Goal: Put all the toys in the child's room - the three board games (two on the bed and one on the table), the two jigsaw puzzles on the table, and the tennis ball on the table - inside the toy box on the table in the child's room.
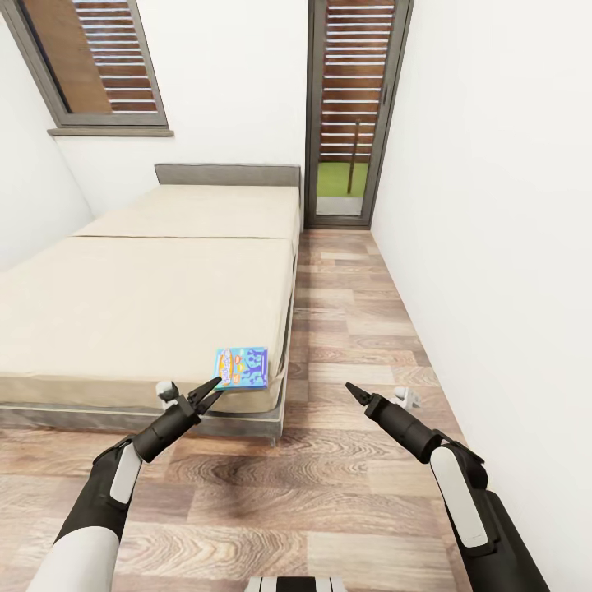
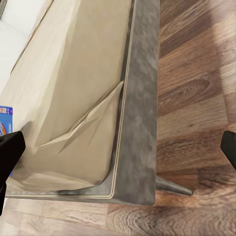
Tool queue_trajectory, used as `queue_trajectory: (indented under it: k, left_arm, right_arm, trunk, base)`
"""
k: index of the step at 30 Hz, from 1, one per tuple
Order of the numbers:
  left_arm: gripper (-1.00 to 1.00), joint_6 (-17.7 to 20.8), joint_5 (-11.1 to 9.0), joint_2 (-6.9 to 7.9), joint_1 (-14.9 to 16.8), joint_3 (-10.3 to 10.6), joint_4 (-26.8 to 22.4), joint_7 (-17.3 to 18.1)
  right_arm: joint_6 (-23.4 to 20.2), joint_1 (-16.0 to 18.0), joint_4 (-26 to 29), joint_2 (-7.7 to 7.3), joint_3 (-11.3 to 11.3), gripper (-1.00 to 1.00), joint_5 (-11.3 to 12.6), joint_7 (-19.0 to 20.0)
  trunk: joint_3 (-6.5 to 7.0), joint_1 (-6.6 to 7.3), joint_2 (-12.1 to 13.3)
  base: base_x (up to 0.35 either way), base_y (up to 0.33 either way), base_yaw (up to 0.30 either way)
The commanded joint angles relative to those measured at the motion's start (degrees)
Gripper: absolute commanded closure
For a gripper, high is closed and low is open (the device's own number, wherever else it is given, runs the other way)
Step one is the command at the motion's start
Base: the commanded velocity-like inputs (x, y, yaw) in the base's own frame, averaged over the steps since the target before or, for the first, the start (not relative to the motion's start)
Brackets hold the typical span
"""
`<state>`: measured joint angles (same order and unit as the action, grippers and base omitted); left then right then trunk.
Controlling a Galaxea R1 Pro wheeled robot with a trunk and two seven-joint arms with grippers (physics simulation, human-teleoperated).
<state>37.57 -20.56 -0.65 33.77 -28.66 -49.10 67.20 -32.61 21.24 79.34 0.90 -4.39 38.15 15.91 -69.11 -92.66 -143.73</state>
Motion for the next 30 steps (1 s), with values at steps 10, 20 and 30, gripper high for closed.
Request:
queue_trajectory:
  k: [10, 20, 30]
  left_arm:
    - [-1.00, -0.3, -0.3, -0.05, 0.1, -0.3, 0.0, 0.1]
    - [-1.00, -0.2, -0.3, -0.05, 0.1, -0.3, 0.0, 0.1]
    - [-1.00, -0.2, -0.3, -0.05, 0.0, -0.3, 0.0, 0.1]
  right_arm:
    - [-0.4, 0.0, 0.0, 0.06, -0.2, -1.00, 0.2, 0.2]
    - [-0.4, 0.0, 0.0, 0.06, -0.2, -1.00, 0.2, 0.2]
    - [-0.4, 0.0, 0.0, 0.06, -0.2, -1.00, 0.2, 0.2]
  trunk:
    - [0.63, 0.09, 0.0]
    - [0.63, 0.09, 0.0]
    - [0.63, 0.09, 0.0]
  base:
    - [0.000, 0.000, 0.000]
    - [0.000, 0.000, 0.000]
    - [0.000, 0.000, 0.000]
